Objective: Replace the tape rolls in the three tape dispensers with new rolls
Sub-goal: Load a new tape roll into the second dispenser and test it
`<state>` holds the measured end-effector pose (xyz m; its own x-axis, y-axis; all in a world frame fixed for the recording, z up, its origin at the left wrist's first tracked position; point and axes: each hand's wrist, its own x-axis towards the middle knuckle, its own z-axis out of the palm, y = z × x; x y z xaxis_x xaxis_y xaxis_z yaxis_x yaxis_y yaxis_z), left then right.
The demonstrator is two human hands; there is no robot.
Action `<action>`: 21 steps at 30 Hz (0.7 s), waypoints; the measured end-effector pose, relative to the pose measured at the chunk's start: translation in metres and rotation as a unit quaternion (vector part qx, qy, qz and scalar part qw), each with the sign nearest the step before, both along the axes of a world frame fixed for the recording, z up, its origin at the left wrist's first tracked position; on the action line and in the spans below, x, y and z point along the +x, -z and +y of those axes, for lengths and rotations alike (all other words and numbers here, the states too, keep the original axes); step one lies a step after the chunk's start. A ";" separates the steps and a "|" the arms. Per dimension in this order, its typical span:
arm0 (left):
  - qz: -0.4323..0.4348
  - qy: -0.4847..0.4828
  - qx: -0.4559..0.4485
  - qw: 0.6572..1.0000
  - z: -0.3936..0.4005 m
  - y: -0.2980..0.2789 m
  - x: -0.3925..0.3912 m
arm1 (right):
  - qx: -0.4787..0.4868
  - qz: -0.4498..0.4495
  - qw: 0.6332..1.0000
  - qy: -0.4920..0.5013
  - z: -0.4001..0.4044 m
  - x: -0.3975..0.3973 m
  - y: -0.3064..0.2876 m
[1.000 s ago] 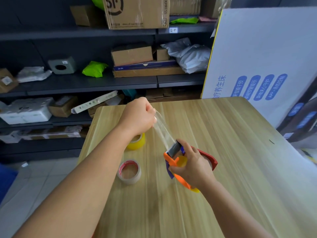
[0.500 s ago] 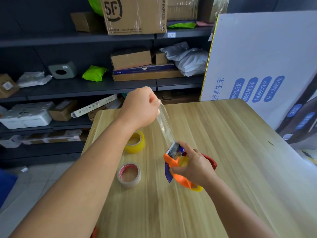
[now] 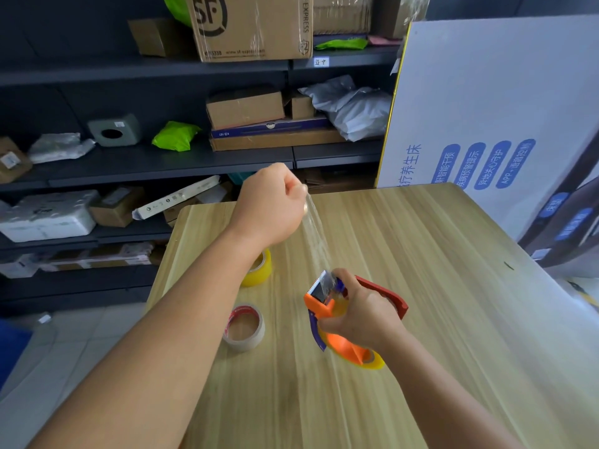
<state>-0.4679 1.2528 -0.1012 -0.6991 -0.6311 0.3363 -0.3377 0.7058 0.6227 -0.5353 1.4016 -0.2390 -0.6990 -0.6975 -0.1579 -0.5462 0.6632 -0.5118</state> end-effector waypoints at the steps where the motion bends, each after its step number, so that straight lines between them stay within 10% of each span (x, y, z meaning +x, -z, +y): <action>1: 0.008 0.001 0.000 1.000 0.002 -0.001 0.000 | 0.003 -0.003 1.000 0.001 0.001 0.001 0.001; 13: 0.019 -0.069 0.162 0.984 -0.036 0.015 0.012 | -0.056 -0.063 0.996 0.021 0.022 0.004 0.006; 21: 0.000 -0.155 0.452 0.878 -0.058 0.096 0.039 | -0.161 -0.142 0.976 0.029 0.034 -0.010 -0.007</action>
